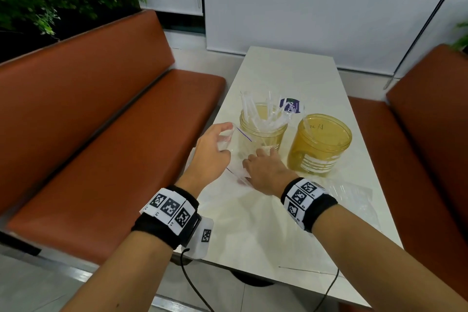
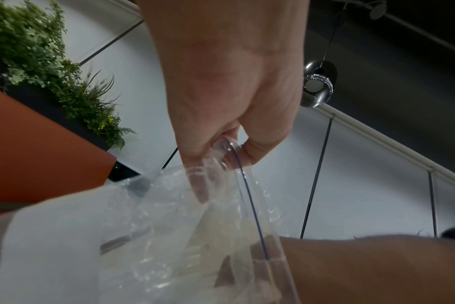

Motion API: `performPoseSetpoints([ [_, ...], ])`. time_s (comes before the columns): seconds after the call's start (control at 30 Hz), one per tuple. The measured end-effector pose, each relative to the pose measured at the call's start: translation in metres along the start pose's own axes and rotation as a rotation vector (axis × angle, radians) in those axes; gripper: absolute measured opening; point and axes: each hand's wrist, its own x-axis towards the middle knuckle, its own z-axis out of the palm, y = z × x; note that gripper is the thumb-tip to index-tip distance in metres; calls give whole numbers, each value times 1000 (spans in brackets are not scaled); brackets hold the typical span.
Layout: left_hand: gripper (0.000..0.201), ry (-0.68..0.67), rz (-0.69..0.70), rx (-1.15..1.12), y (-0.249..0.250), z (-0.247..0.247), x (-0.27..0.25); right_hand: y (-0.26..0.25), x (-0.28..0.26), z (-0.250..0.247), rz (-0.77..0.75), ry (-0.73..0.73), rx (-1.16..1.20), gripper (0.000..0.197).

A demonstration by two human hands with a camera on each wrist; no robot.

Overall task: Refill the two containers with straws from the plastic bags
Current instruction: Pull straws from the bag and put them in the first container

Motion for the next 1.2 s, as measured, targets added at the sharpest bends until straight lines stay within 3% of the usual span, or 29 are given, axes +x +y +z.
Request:
performPoseSetpoints([
  [0.13, 70, -3, 0, -3, -2, 4, -2, -2, 1, -8, -21, -77, 14, 44],
  [0.6, 63, -33, 4, -108, -5, 11, -4, 22, 2, -38, -1, -111, 472, 29],
  [0.7, 79, -84, -4, -55, -9, 16, -6, 30, -6, -61, -19, -85, 499, 27],
  [0.8, 93, -97, 17, 151, -19, 24, -7, 37, -18, -90, -31, -51, 524, 27],
  [0.87, 77, -40, 58, 286, -22, 31, -7, 41, -27, -109, -35, -14, 574, 12],
  [1.0, 24, 158, 66, 306, -24, 40, -2, 49, -38, -135, -72, 201, 716, 12],
  [1.2, 17, 198, 31, 111, -20, 43, 12, 43, -30, -121, 37, 470, 1463, 48],
])
